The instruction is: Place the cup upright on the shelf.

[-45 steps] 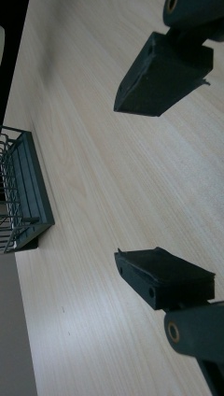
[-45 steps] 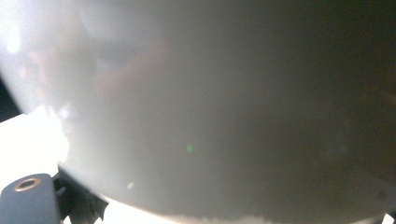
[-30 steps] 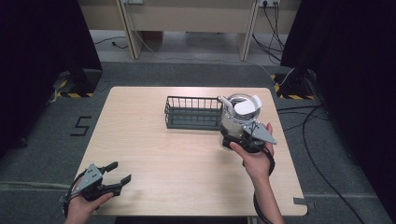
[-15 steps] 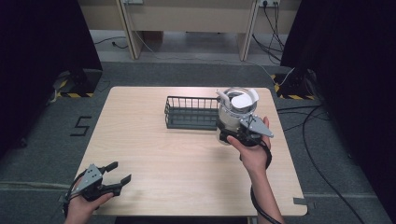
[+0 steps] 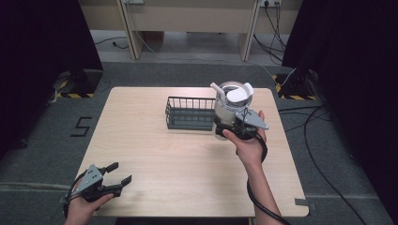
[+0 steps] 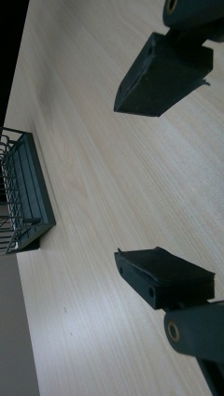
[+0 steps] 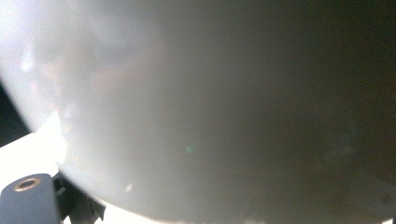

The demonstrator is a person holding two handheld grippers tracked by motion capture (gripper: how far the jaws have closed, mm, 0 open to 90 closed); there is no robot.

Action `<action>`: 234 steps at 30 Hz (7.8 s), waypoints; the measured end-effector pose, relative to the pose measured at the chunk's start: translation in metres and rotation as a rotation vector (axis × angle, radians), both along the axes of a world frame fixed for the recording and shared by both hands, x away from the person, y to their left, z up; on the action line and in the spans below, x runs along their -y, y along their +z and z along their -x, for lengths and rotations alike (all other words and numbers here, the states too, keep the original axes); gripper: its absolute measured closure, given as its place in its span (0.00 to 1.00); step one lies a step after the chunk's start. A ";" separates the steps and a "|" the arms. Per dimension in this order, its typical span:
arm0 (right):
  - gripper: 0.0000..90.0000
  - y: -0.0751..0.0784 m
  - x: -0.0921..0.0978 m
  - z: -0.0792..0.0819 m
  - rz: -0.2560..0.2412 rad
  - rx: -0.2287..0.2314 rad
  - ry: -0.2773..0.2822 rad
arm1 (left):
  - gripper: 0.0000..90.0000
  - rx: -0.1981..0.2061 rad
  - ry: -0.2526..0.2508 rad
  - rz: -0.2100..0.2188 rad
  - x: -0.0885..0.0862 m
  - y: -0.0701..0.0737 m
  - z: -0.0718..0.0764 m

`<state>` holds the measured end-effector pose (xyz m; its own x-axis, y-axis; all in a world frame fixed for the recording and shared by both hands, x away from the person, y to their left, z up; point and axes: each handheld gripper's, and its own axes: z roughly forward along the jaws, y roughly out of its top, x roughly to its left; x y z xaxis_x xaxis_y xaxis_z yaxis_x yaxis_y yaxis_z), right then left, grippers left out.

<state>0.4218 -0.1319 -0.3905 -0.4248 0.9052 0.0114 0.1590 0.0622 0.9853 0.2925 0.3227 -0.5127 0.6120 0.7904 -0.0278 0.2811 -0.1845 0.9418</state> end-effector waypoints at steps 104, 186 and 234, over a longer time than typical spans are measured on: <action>0.12 0.021 -0.084 -0.115 -0.009 -0.044 0.008 | 0.25 0.001 -0.003 0.018 -0.001 0.000 -0.001; 0.05 -0.038 -0.090 -0.116 0.041 -0.126 -0.022 | 0.25 0.004 -0.005 0.010 -0.002 0.000 0.000; 0.09 -0.032 -0.046 -0.066 0.021 -0.151 -0.018 | 0.25 0.001 -0.010 0.012 0.001 0.000 -0.001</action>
